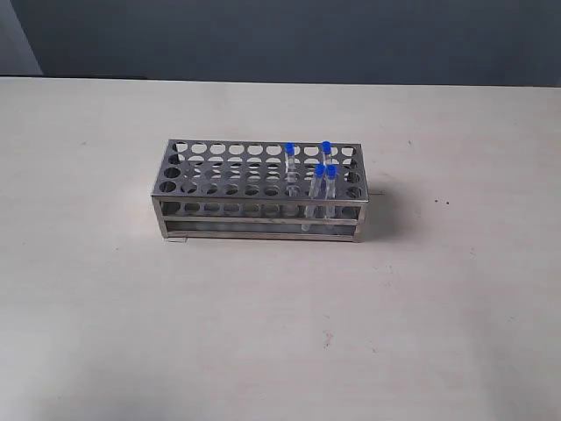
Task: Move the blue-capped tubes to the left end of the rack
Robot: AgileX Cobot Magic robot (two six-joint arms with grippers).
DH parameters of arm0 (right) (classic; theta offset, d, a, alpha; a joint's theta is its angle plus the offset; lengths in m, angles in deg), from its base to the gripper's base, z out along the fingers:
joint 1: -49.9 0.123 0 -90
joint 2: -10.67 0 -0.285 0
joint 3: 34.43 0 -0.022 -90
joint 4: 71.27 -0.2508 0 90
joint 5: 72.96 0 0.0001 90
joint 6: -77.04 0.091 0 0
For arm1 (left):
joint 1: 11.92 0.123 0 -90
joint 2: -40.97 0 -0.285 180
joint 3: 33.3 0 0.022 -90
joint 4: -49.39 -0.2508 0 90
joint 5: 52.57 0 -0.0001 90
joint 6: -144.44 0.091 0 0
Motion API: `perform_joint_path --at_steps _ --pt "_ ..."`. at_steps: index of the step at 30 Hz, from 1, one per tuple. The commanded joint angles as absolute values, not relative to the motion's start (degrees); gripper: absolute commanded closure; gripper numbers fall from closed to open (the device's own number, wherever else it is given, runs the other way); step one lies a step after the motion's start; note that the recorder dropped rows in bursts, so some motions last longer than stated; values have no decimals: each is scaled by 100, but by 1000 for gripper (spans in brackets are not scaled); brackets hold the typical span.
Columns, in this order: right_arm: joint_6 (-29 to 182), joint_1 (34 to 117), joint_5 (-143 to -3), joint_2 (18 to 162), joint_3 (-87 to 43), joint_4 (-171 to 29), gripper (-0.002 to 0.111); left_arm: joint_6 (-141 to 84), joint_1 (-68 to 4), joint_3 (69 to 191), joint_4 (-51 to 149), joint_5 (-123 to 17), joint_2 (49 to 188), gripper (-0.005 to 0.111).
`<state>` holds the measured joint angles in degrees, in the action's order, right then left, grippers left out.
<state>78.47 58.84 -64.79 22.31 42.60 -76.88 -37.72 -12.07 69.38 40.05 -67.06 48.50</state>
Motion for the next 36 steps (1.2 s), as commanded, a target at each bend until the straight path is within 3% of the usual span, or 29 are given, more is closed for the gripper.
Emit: perform_joint_path --at_steps 1,7,12,17,23,28,33,36 --pt "8735 5860 -7844 2195 4279 -10086 109 -3792 -1246 6949 4008 -6628 4876 106" --pt "8778 5860 -7581 2195 4279 -10925 109 -3792 -1246 6949 4008 -6628 4876 106" --pt "7883 5860 -7620 3094 1862 -8577 109 -3792 -1246 6949 4008 -6628 4876 106" --pt "7926 5973 -7913 5865 -446 -6012 109 -3792 -1246 6949 4008 -6628 4876 106" --pt "8059 6876 -8155 7707 -395 -5804 109 -3792 -1246 6949 4008 -6628 4876 106" --pt "8466 7377 -10233 9548 165 -5763 109 -3792 -1246 6949 4008 -6628 4876 106" --pt "9058 7501 -11360 10946 182 -5225 109 -3792 -1246 6949 4008 -6628 4876 106" --pt "9214 7501 -11528 11589 112 -4510 100 -3792 -1246 6949 4008 -6628 4876 106"
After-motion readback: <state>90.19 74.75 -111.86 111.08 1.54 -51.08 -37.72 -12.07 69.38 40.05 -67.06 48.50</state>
